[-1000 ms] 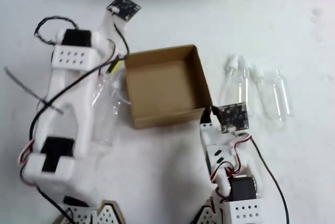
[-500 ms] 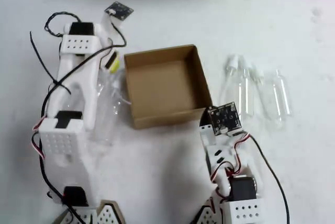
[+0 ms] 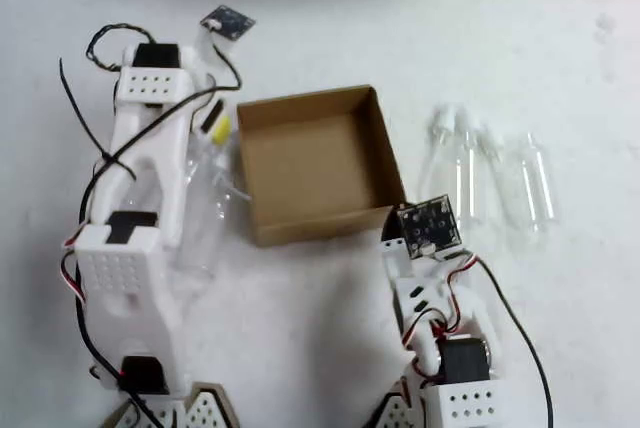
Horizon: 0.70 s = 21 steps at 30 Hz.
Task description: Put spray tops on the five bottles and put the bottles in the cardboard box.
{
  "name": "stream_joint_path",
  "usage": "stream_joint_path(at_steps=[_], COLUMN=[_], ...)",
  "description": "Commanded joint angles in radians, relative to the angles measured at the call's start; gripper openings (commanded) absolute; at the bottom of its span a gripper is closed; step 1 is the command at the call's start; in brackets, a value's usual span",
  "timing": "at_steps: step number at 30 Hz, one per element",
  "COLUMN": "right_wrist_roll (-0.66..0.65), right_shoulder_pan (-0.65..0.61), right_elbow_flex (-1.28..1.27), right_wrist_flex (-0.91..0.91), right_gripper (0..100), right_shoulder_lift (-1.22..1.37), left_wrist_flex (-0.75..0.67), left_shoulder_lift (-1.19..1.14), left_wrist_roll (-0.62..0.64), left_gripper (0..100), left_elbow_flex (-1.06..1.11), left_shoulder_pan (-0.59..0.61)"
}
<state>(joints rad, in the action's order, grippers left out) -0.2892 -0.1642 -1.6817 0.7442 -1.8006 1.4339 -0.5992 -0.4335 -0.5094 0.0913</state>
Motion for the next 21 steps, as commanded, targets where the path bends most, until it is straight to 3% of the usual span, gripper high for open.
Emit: stream_joint_path(at_steps=[1,16,21], right_wrist_roll=[-0.014,-0.014,-0.015], right_shoulder_pan=[0.01,0.012,0.012], right_elbow_flex=[-0.009,-0.009,-0.009], right_wrist_flex=[0.008,0.008,0.008], right_gripper=[2.0,2.0,2.0], right_shoulder_lift=[-0.005,-0.005,-0.005], left_wrist_flex=[-0.031,-0.051,-0.046], left_shoulder_lift=[-0.01,-0.09,-0.09], left_wrist_roll=[0.023,0.078,0.078], left_gripper=[17,16,5], left_elbow_flex=[-0.054,-0.058,-0.058], left_shoulder_pan=[0.022,0.015,0.015])
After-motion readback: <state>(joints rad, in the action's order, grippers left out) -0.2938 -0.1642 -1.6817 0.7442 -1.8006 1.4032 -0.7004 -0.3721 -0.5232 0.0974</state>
